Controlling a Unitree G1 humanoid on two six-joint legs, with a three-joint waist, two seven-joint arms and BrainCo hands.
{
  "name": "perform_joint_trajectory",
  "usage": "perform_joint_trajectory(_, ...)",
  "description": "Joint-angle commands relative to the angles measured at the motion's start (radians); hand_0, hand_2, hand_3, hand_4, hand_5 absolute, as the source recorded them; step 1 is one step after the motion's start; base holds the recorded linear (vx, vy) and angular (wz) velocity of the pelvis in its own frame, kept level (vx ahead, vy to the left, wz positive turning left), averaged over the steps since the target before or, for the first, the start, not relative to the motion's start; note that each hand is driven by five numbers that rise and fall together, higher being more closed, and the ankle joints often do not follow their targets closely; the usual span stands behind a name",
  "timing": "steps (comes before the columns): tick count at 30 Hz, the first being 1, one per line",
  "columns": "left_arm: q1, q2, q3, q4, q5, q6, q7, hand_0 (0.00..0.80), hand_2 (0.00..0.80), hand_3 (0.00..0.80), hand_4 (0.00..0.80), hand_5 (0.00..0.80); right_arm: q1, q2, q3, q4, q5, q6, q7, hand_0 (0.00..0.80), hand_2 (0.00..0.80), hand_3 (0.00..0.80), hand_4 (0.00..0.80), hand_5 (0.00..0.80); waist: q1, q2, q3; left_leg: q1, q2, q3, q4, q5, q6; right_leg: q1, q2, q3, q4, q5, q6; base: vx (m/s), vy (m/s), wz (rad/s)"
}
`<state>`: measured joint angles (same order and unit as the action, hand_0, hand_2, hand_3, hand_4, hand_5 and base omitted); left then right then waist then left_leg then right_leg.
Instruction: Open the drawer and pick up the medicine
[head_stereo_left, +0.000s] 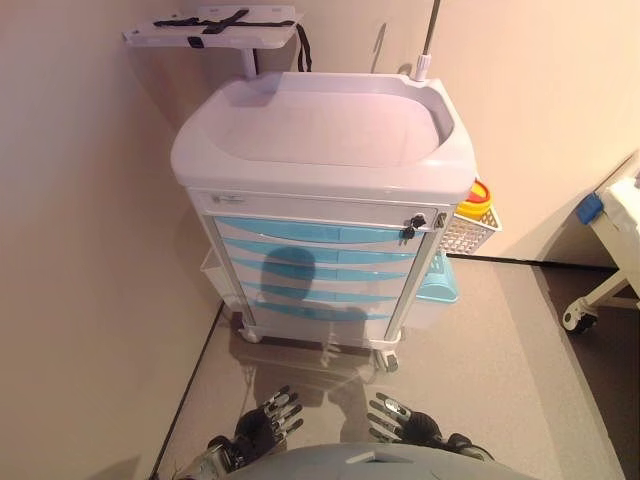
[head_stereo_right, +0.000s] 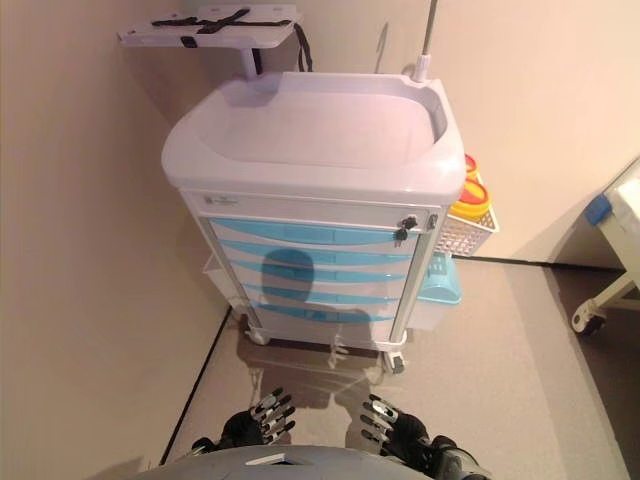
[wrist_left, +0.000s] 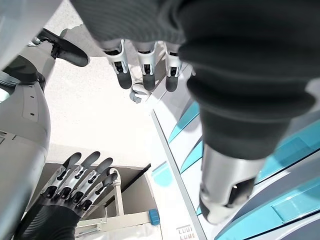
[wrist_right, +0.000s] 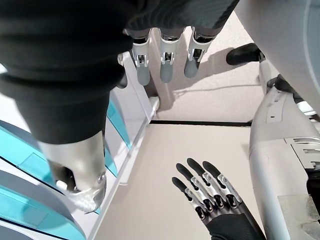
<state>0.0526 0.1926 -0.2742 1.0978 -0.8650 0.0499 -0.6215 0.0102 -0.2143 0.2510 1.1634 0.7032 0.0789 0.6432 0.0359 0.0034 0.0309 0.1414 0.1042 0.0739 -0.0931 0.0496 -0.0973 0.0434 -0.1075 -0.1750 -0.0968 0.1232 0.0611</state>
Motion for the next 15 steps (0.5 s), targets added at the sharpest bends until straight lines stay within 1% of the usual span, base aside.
perform_joint_trajectory(1,-0.058,-0.043,0.01,0.071,-0.001,-0.036,-0.028,0.0,0.0,0.0,0.0,0.0,-0.034,0.029,0.019,0.041,-0.026,0.0,0.026,0.0,0.0,0.0,0.0,0.0,0.004,-0.014,0.031,-0.04,-0.072,-0.022,0.006,-0.009,0.042,0.074,-0.004,-0.042,0.018,-0.049,0.051,0.0,0.0,0.0)
perform_joint_trajectory(8,-0.053,-0.041,0.018,0.058,-0.039,-0.027,-0.039,0.0,0.0,0.0,0.0,0.0,-0.034,0.026,0.018,0.038,-0.029,-0.001,0.03,0.0,0.0,0.0,0.0,0.0,0.008,-0.016,0.033,-0.04,-0.071,-0.024,0.006,-0.01,0.041,0.075,-0.004,-0.043,0.019,-0.05,0.051,0.0,0.0,0.0)
perform_joint_trajectory(15,-0.057,-0.045,0.023,0.053,-0.063,-0.08,-0.018,0.0,0.0,0.0,0.0,0.0,-0.036,0.028,0.015,0.041,-0.024,-0.011,0.033,0.0,0.0,0.0,0.0,0.0,0.012,-0.021,0.035,-0.04,-0.072,-0.028,0.006,-0.012,0.042,0.075,-0.003,-0.044,0.02,-0.05,0.05,0.0,0.0,0.0)
